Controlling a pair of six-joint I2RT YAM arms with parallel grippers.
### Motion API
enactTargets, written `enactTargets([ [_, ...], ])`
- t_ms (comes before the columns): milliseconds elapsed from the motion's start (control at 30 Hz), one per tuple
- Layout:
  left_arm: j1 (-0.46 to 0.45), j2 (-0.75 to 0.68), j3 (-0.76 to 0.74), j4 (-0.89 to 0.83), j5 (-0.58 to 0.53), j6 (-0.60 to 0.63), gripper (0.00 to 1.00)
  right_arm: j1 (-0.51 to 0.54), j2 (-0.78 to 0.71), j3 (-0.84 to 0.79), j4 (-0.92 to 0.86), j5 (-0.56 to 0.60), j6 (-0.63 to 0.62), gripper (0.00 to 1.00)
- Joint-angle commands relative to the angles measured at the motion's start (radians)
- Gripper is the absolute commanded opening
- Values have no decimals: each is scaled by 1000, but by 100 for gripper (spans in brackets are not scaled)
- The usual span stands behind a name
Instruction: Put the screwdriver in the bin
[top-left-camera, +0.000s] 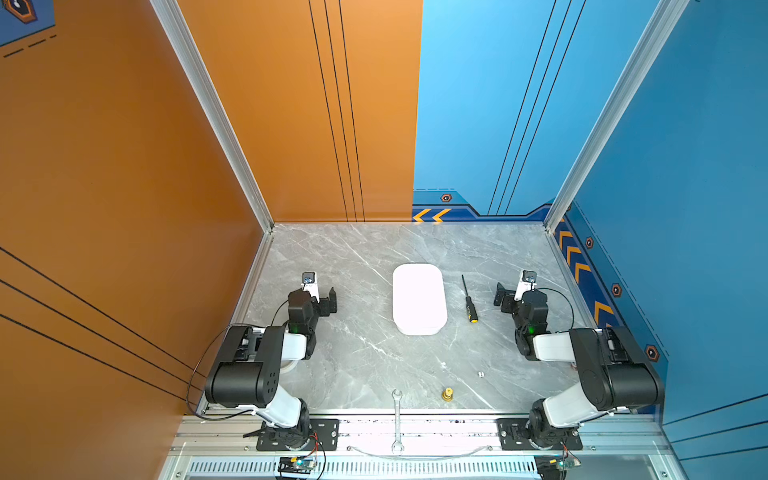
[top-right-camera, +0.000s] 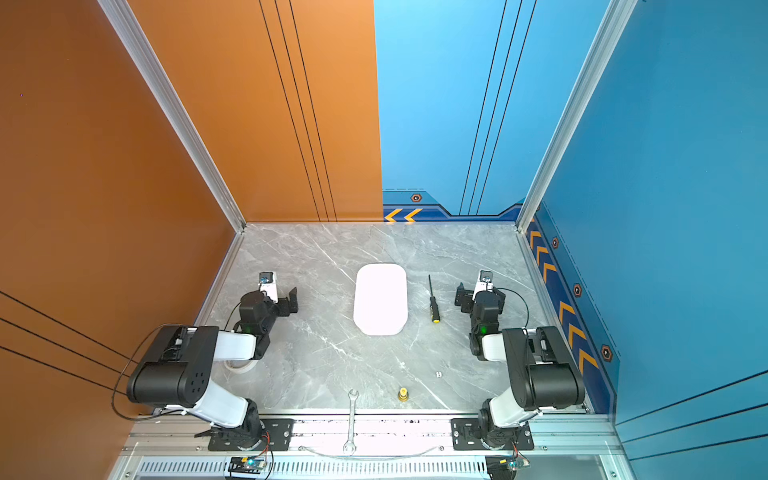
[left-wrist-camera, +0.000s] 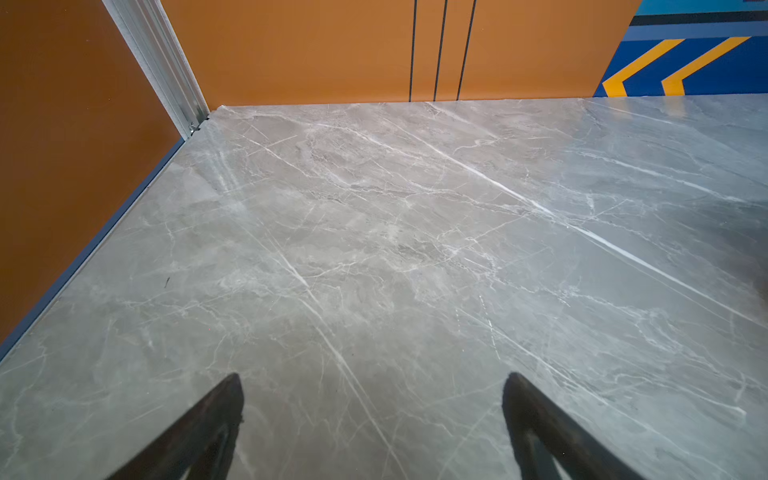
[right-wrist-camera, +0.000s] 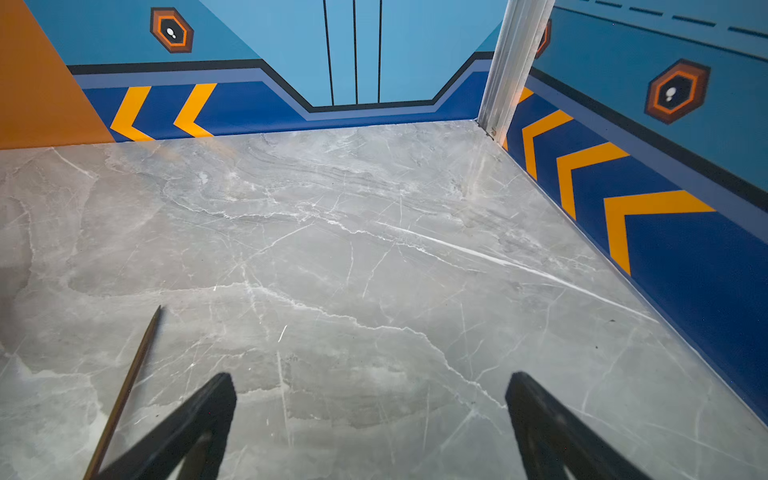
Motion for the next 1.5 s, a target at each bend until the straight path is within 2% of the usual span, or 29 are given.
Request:
enactTargets([
  [0,-8,3,13,7,-20,11,98,-4,3,15,-19,-3,7,100],
  [500,-10,0,16,3,-27,14,98,-4,4,15,-19,-4,6,100],
  [600,-8,-44,16,-31,-36,12,98,-4,3,15,-18,-4,7,100],
  [767,-15,-157,35,-159,-20,25,98,-5,3,13,-16,-5,7,100],
  [867,-25,-235,86,-316,2,24,98,-4,-5,14,-21,0,7,100],
  [933,-23,-278,143,-437,59,-26,98,-4,-44,17,-57,18,16,100],
  [1067,-24,-296,268,-659,212,-166,98,6,-174,53,-247,32,15,100],
  [1133,-29,-273,338,-756,318,-219,98,10,-252,122,-470,23,63,100],
  [1200,-49,-258,357,-770,375,-267,98,10,-297,207,-690,-11,117,100],
  [1300,-100,-251,347,-762,381,-312,98,12,-320,305,-923,-135,173,100],
  [1467,-165,-220,335,-760,437,-372,98,36,-283,397,-1132,-339,203,100],
])
